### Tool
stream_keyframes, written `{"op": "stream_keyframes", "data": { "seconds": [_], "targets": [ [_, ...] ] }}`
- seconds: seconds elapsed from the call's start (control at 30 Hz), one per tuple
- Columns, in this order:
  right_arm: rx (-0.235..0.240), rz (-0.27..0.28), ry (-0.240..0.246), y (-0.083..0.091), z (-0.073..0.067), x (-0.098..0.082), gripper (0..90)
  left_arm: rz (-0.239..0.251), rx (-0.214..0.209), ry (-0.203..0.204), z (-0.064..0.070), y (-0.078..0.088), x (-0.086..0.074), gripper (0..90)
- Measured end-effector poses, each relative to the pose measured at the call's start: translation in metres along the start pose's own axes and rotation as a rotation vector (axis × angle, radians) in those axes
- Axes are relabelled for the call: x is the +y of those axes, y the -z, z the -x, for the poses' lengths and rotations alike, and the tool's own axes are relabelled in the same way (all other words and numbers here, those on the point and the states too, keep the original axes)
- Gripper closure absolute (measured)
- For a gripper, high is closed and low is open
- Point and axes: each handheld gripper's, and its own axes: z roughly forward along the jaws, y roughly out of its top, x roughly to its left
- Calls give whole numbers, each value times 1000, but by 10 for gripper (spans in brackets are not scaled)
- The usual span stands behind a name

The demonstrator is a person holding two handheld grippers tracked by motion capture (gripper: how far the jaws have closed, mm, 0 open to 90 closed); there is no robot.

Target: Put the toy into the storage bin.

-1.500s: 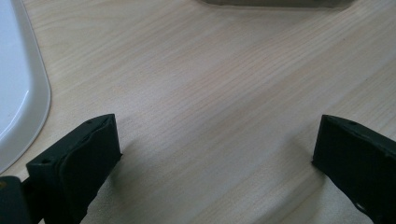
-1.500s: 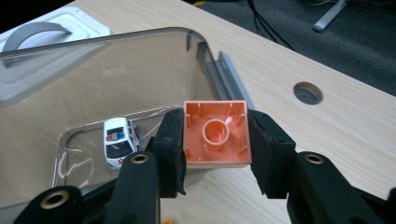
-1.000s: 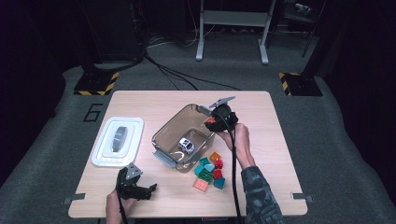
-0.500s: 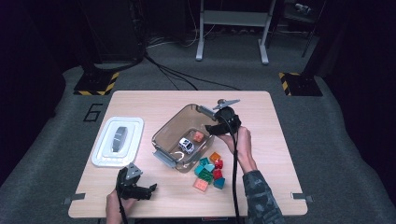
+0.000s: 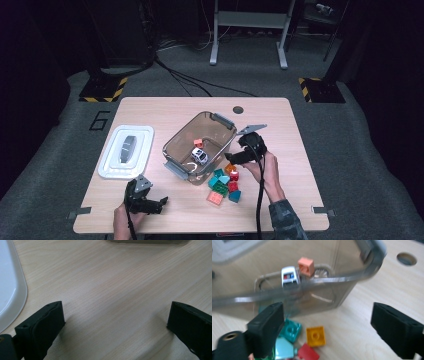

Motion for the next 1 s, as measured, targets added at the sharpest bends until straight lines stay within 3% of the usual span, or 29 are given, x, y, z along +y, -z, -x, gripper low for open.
{"op": "stream_keyframes", "data": {
  "seconds": [0.27,0.4,0.63,0.9,1.0],
  "targets": [
    [42,-34,7,-1,-7,-38,0,0,0,1,0,0,0,6],
    [66,-39,7,-2,-12,-58,0,0,0,1,0,0,0,6],
    [71,-43,7,1,-25,-83,0,-1,1,1,0,0,0,7],
    [74,-62,5,-8,-34,-110,1,0,1,1,0,0,0,7],
    [65,-60,-3,-9,-37,-118,64,1,2,1,0,0,0,7]
  ]
}}
